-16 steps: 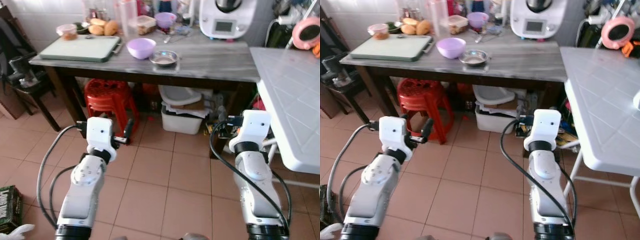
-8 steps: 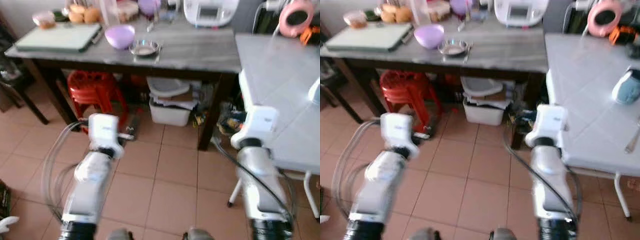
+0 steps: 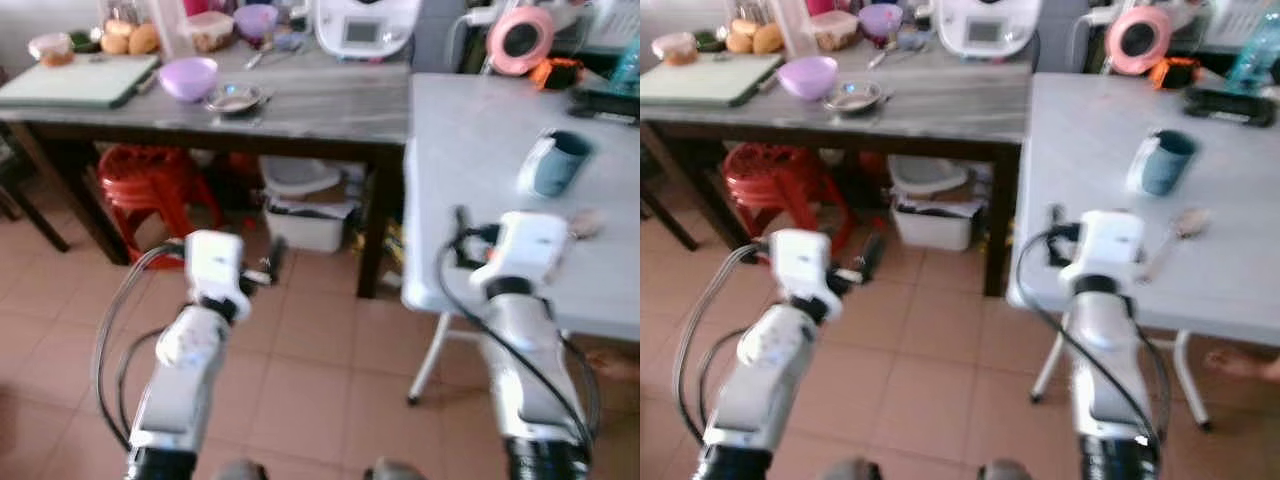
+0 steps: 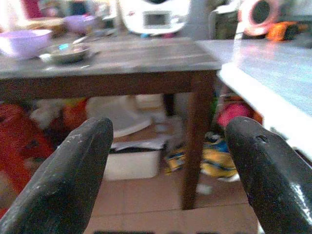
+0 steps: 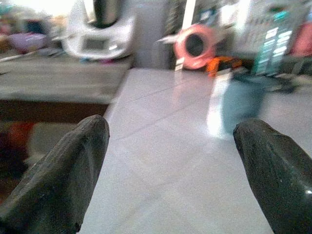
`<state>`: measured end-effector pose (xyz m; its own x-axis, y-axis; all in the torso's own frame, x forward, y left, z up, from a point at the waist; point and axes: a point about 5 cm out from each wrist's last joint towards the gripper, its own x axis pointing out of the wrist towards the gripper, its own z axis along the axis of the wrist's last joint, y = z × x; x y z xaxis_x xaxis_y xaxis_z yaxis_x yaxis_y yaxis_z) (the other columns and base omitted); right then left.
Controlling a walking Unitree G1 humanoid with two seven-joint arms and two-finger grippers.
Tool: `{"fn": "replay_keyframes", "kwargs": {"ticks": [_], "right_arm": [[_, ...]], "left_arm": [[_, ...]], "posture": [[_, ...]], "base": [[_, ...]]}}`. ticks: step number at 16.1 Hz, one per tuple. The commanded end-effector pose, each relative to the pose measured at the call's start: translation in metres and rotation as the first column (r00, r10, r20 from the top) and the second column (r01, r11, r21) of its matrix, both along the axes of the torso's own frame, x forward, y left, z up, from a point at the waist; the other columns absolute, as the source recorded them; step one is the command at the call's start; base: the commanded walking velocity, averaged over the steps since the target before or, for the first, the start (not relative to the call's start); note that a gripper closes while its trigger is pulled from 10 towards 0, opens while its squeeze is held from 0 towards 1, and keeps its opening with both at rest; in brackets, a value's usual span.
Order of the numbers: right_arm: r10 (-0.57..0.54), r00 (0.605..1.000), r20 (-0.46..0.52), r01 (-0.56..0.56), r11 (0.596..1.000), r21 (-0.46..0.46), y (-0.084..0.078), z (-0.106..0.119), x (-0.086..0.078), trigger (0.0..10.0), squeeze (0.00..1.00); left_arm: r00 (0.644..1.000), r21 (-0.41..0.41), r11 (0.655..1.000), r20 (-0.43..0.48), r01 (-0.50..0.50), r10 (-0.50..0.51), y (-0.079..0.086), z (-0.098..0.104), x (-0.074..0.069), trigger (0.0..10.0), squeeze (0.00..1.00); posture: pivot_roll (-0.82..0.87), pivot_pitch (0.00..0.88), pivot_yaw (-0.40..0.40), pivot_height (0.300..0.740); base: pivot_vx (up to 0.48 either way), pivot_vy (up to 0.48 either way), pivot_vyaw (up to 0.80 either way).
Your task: Setting the table
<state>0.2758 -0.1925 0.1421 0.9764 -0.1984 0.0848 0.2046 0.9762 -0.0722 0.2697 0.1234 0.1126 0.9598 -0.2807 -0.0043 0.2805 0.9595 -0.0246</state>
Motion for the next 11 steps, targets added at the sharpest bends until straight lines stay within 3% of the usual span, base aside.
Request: {"fn": "replay_keyframes", "kwargs": {"ticks": [1, 6, 11], "right_arm": [[0.017, 1.0, 0.012, -0.017, 1.0, 0.01, 0.0076, 0.0026, 0.0024, 10.0, 0.0], [0.015, 1.0, 0.015, -0.015, 1.0, 0.007, 0.0075, 0.0027, 0.003, 10.0, 0.0], [0.014, 1.0, 0.016, -0.014, 1.0, 0.011, 0.0085, 0.0031, 0.0042, 10.0, 0.0]], "left_arm": [[1.0, 0.018, 1.0, 0.008, -0.019, 0.019, 0.0093, 0.0024, 0.0008, 10.0, 0.0], [1.0, 0.021, 1.0, 0.007, -0.017, 0.016, 0.0093, 0.0025, 0.0006, 10.0, 0.0], [0.999, 0.003, 1.0, 0.038, 0.01, -0.01, 0.0076, 0.0064, -0.0003, 10.0, 0.0]], "posture": [[-0.03, 0.0, 0.037, 0.74], [-0.03, 0.0, 0.039, 0.74], [-0.03, 0.0, 0.038, 0.74]], "base": [[0.0, -0.472, 0.0], [0.0, -0.472, 0.0], [0.055, 0.0, -0.17]]}}
